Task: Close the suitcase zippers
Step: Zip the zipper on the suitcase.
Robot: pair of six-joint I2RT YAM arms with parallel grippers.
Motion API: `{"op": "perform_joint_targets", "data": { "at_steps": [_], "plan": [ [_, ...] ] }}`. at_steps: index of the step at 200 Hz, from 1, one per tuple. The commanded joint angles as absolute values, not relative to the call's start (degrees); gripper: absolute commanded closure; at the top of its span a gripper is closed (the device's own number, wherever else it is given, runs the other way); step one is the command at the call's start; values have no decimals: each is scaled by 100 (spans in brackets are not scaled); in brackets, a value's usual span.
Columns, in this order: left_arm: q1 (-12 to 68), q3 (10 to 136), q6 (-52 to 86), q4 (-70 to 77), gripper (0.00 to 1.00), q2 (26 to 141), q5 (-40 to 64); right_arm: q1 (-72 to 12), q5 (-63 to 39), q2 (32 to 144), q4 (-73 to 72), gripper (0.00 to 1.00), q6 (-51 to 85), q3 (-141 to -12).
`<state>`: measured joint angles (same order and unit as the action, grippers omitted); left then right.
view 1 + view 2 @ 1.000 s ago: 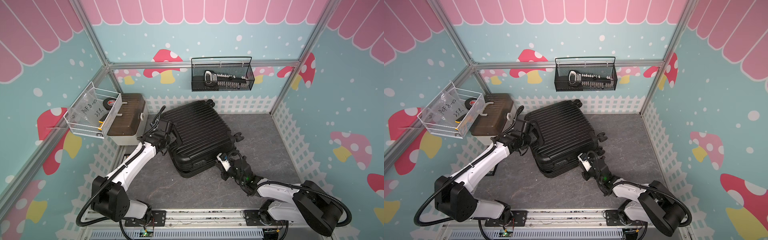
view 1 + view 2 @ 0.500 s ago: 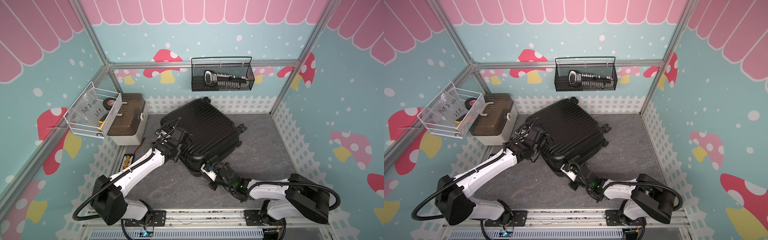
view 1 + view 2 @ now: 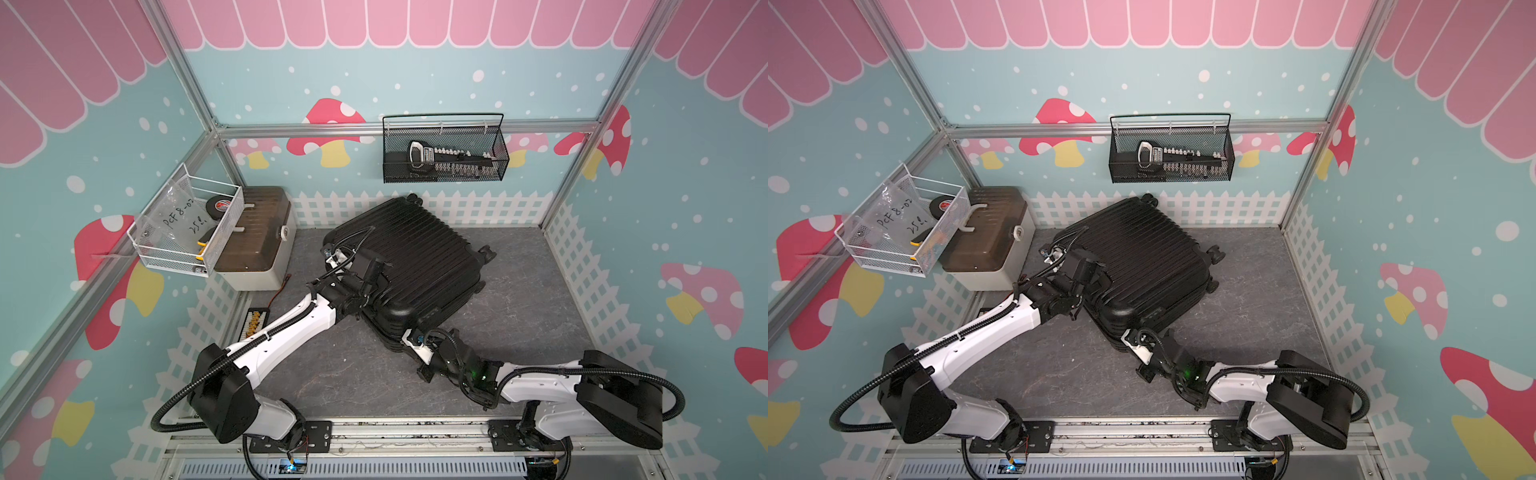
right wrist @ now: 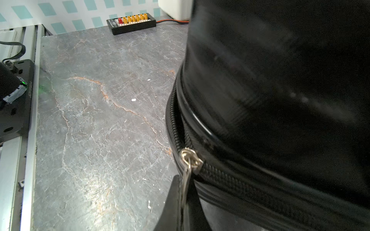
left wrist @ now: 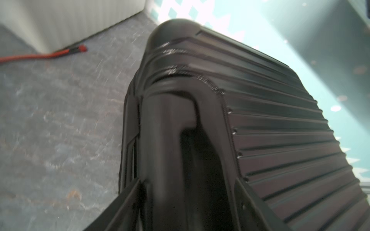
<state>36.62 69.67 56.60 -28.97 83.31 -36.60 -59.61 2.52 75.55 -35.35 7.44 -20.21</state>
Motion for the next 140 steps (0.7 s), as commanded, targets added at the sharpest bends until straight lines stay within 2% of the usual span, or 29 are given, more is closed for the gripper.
{"op": "perform_joint_targets", "data": {
  "at_steps": [1, 8, 31, 64, 82, 103, 116, 140],
  "plan": [
    [3658, 7330, 3082, -2189, 22, 8313, -3497, -5939, 259, 7079, -3603, 100, 796, -1754],
    [3641, 7318, 2491, -2174, 19, 8262, -3232, -5892, 288, 6911, -3468, 100, 792, -1686],
    [3498, 7399, 468, -2340, 20, 8058, -1953, -5712, 344, 6296, -2832, 100, 813, -1477],
    [3332, 7828, -2698, -4037, 21, 7867, 523, -5452, 434, 5378, -2231, 100, 954, -1076],
    [2970, 7775, -4537, -4894, 21, 7661, 1969, -5319, 372, 5064, -1980, 100, 994, -999],
    [2398, 7718, -6057, -5251, 22, 7539, 3115, -5227, 324, 4976, -1836, 100, 1002, -993],
    [2139, 7942, -6524, -5526, 22, 7716, 3383, -5182, 282, 4975, -1799, 100, 1011, -1002],
    [2206, 8681, -7177, -6368, 26, 8397, 3120, -5124, 229, 4966, -1784, 100, 1011, -992]
  ]
}}
